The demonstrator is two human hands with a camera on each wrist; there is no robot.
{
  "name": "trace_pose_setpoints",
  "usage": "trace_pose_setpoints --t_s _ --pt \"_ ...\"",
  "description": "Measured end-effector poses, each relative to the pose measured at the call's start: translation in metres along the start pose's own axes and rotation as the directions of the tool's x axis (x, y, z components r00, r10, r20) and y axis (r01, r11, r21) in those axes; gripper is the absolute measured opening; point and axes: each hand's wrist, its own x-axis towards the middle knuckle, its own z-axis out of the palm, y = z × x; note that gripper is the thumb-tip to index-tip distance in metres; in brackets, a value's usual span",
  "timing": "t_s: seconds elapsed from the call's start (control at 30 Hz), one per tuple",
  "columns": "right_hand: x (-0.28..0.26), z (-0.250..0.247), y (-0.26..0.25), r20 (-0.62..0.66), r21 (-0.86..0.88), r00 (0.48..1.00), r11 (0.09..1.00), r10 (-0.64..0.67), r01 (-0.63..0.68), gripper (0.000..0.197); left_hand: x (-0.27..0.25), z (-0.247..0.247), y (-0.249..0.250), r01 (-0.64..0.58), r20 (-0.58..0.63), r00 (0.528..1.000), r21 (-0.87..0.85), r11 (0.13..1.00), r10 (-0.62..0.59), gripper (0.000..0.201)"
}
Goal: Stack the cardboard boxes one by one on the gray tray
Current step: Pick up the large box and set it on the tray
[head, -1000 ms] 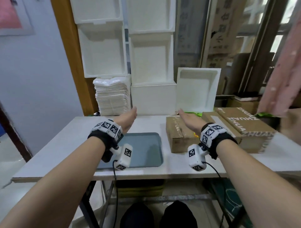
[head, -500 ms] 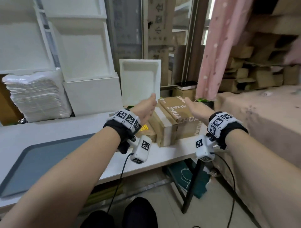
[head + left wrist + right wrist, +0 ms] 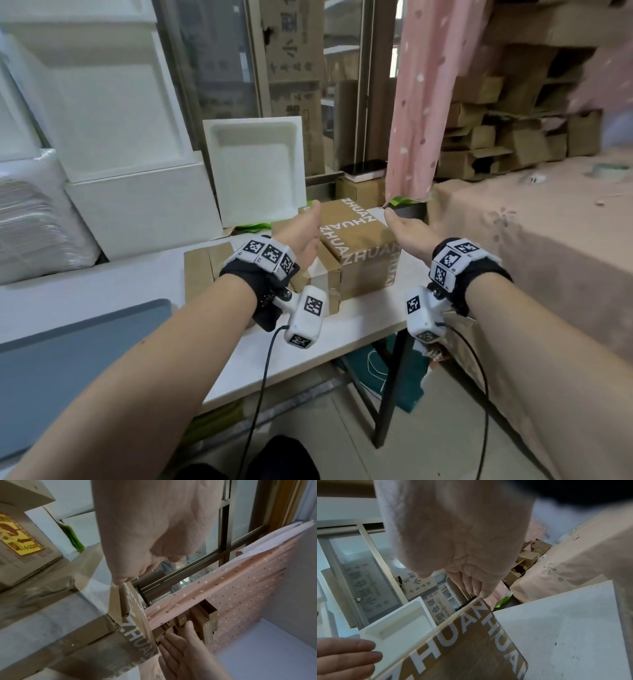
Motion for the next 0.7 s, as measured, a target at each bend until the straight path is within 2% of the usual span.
trace_pose_setpoints --t_s 0.1,0.43,0.7 --pt "0.011 0.001 0.004 -0.003 -0.011 1.000 1.000 0.022 -0.022 0.070 0.006 -0.001 0.001 0.041 -0.058 0.997 -0.038 0.998 -0.044 0.078" --pt "0.041 0.007 0.017 -0.012 0.011 0.996 0.996 0.087 -0.087 0.072 0.011 0.011 0.008 0.145 0.011 0.989 -0.204 0.968 -0.146 0.070" --pt "0.061 0.008 0.025 -0.058 0.021 0.991 0.993 0.120 -0.119 0.077 0.018 0.011 0.009 0.246 0.088 0.969 -0.200 0.948 -0.233 0.074"
